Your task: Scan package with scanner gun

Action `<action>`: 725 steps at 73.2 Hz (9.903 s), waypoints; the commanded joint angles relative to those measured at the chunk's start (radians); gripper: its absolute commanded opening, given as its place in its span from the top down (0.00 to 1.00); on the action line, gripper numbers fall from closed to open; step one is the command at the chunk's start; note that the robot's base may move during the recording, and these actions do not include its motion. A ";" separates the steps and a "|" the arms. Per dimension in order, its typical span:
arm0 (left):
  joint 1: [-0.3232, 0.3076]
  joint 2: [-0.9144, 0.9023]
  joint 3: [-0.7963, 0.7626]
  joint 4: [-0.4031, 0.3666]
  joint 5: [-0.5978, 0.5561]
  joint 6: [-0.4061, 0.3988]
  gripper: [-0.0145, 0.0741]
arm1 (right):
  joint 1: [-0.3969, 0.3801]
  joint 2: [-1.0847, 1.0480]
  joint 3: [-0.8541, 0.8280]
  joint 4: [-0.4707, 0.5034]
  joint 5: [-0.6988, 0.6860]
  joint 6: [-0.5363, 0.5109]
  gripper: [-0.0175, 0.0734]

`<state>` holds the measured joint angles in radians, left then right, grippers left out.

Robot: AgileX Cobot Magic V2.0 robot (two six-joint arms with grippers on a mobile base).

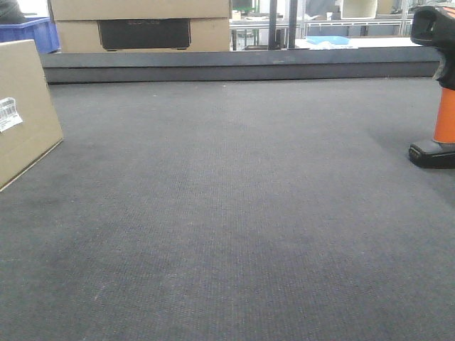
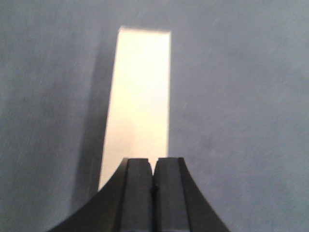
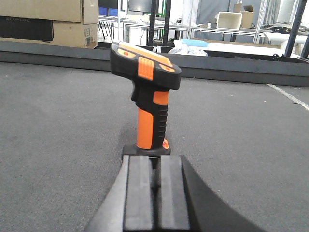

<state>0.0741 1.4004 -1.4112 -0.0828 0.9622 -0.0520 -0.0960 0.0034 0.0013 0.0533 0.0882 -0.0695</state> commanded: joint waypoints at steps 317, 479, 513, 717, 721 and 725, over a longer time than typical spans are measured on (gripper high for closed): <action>-0.494 0.295 0.025 -0.279 -0.296 -0.298 0.96 | 0.005 1.272 -0.417 0.077 -0.633 0.175 0.99; -0.494 0.295 0.025 -0.272 -0.296 -0.298 0.96 | 0.005 1.611 -0.458 0.027 -1.068 0.341 0.19; -0.494 0.295 0.025 -0.270 -0.296 -0.298 0.96 | 0.005 1.652 -0.537 0.025 -1.044 0.341 0.19; -0.494 0.295 0.025 -0.342 -0.226 -0.298 0.96 | 0.010 1.686 -0.539 0.004 -1.283 0.221 0.99; -0.494 0.295 0.025 -0.342 -0.226 -0.298 0.96 | 0.010 1.692 -0.539 0.004 -1.276 0.221 0.99; -0.494 0.295 0.025 -0.342 -0.226 -0.298 0.96 | 0.010 1.697 -0.539 0.004 -1.274 0.221 0.99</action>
<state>-0.4134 1.7011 -1.3849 -0.4120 0.7451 -0.3446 -0.0881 1.7017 -0.5353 0.0575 -1.1068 0.1502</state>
